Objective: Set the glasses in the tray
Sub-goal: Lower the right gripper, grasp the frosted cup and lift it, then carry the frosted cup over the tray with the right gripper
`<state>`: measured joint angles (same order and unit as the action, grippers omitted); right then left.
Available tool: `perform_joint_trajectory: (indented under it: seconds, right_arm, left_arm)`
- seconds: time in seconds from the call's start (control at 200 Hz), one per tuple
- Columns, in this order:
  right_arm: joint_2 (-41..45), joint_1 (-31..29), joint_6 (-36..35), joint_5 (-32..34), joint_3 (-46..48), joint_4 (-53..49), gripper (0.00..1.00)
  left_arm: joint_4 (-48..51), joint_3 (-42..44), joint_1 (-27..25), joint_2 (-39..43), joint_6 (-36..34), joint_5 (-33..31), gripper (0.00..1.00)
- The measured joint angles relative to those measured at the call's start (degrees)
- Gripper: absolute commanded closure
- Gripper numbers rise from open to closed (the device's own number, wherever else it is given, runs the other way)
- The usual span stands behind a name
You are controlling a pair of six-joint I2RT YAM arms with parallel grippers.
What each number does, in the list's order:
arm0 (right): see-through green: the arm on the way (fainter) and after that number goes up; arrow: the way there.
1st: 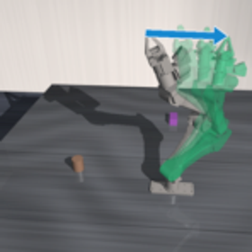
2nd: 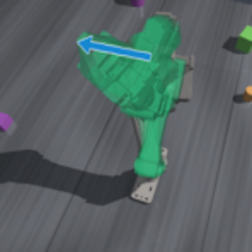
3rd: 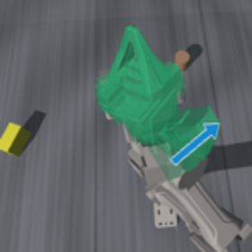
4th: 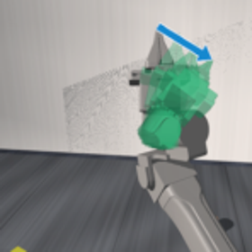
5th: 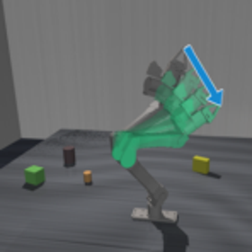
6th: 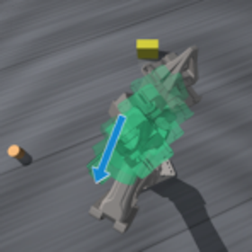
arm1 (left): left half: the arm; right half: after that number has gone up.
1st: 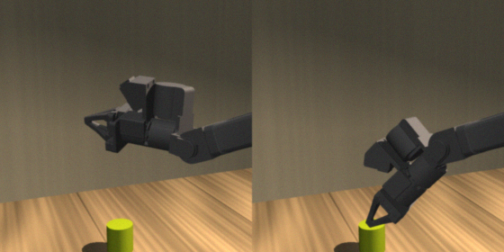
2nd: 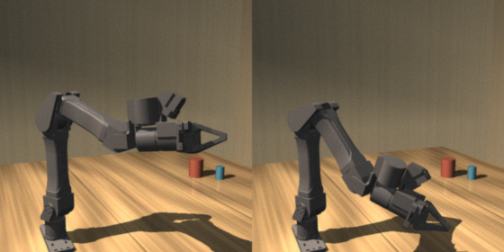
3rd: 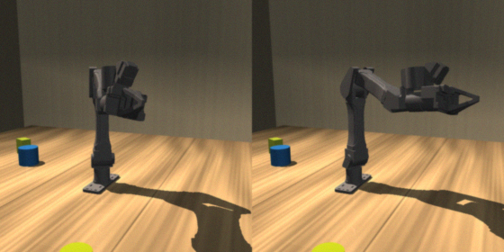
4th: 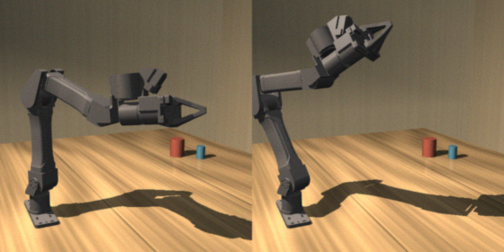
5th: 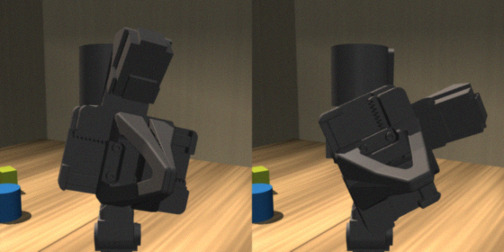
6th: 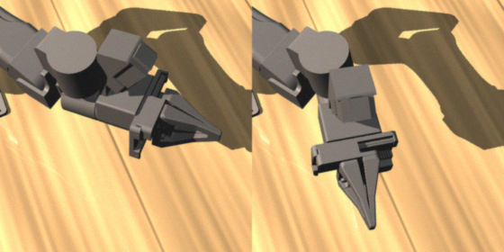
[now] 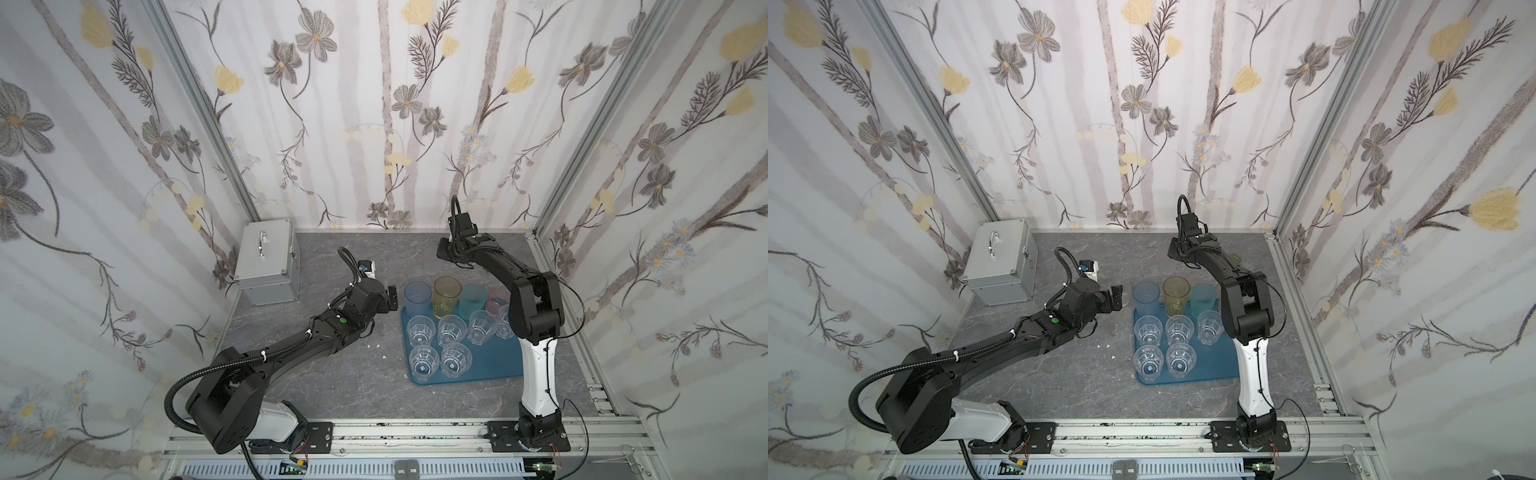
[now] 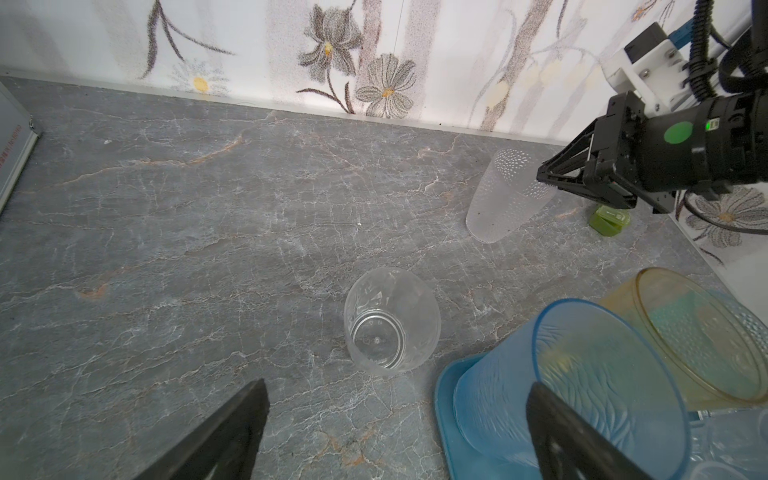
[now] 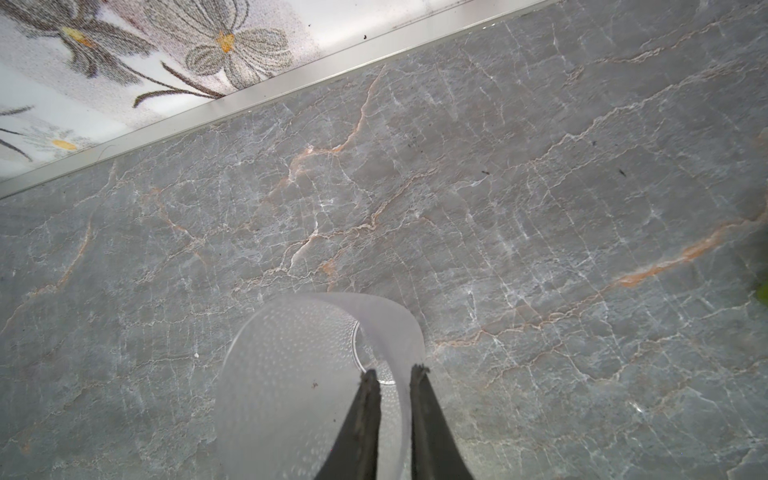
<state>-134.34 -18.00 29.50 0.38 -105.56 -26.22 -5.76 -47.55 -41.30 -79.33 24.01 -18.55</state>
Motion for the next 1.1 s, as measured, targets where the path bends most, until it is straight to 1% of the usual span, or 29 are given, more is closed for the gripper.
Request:
perform_joint_trajectory:
  seconds: [0.18, 0.56, 0.869, 1.099]
  right_arm:
    - [0.2, 0.0, -0.1, 0.0, 0.0, -0.4, 0.96]
    - [6.3, -0.3, -0.7, -0.1, 0.2, -2.4, 1.00]
    - [16.5, -0.7, -0.7, -0.7, 3.5, -2.5, 1.00]
    - [27.0, -0.7, -1.1, -0.5, 9.2, -3.4, 1.00]
  left_arm:
    - [-0.1, 0.2, -0.2, 0.4, 0.0, 0.2, 0.01]
    - [0.0, 1.4, -0.5, 2.9, 0.2, -0.1, 0.01]
    - [0.0, 1.4, -1.8, 6.3, 0.2, -1.7, 0.02]
    - [0.0, -0.5, -6.1, 6.7, 0.0, -3.9, 0.03]
